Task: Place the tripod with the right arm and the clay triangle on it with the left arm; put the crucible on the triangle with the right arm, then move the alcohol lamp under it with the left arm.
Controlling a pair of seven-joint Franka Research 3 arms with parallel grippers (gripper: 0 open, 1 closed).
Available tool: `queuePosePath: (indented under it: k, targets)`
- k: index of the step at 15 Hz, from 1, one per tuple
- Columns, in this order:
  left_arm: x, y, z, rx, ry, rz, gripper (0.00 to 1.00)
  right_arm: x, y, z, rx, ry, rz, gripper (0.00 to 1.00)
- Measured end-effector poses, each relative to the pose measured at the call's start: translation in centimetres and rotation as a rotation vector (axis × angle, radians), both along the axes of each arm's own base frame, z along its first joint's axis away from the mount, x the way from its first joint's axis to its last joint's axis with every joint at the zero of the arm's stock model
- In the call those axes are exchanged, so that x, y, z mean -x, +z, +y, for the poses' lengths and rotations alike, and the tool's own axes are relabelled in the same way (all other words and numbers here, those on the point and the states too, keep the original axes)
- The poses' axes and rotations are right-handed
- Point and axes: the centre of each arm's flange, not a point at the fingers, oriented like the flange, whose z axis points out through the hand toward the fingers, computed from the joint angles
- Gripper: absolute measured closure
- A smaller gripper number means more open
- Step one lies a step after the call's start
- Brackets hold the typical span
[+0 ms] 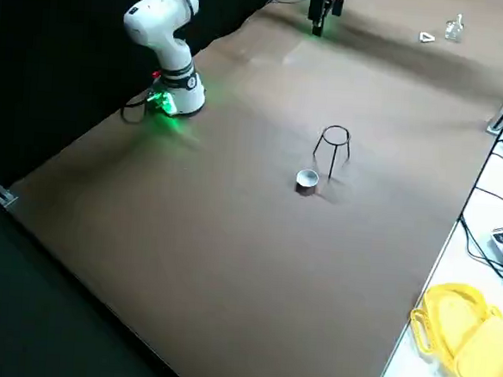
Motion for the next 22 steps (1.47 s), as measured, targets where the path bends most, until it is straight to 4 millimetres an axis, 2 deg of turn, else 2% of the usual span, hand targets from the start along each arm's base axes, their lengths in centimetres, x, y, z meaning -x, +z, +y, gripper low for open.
queuePosePath:
  k: [2, 4, 7, 10, 13, 16, 18, 21, 22]
  targets:
    - [-0.5, -3.8, -1.3, 0.003, -0.01, 0.025, 0.0, 0.0, 0.0, 0.1, 0.001, 0.003, -0.001, 0.0]
    - [-0.9, -6.8, -1.4, 0.011, -0.008, 0.031, 0.0, 0.0, 0.1, 0.3, 0.002, 0.008, -0.005, 0.0]
    - [-1.2, -10.3, -1.6, 0.028, -0.005, 0.003, 0.0, -0.1, 0.0, 0.2, -0.006, 0.002, -0.004, 0.0]
    - [-1.1, -13.4, -1.6, 0.021, -0.023, -0.024, 0.0, -0.8, -1.2, -0.2, -0.014, -0.009, 0.018, 0.0]
    - [-1.0, -15.1, -1.1, -0.014, -0.055, -0.02, 0.03, -2.6, -4.5, -0.7, -0.016, -0.018, 0.057, 0.0]
    - [-0.7, -16.6, 0.4, -0.033, -0.066, -0.005, 0.08, -5.0, -9.4, -2.2, -0.019, -0.04, 0.1, 0.03]
    - [-0.7, -17.3, 1.3, -0.027, -0.058, -0.02, 0.12, -6.3, -12.9, -3.7, -0.031, 0.011, 0.133, 0.16]
    - [-0.5, -18.7, 2.8, -0.015, -0.04, -0.043, 0.3, -8.3, -17.5, -4.4, -0.055, 0.172, 0.129, 0.17]
    - [-0.5, -19.0, 2.9, -0.014, -0.04, -0.044, 0.31, -8.8, -18.4, -4.4, -0.058, 0.201, 0.121, 0.18]
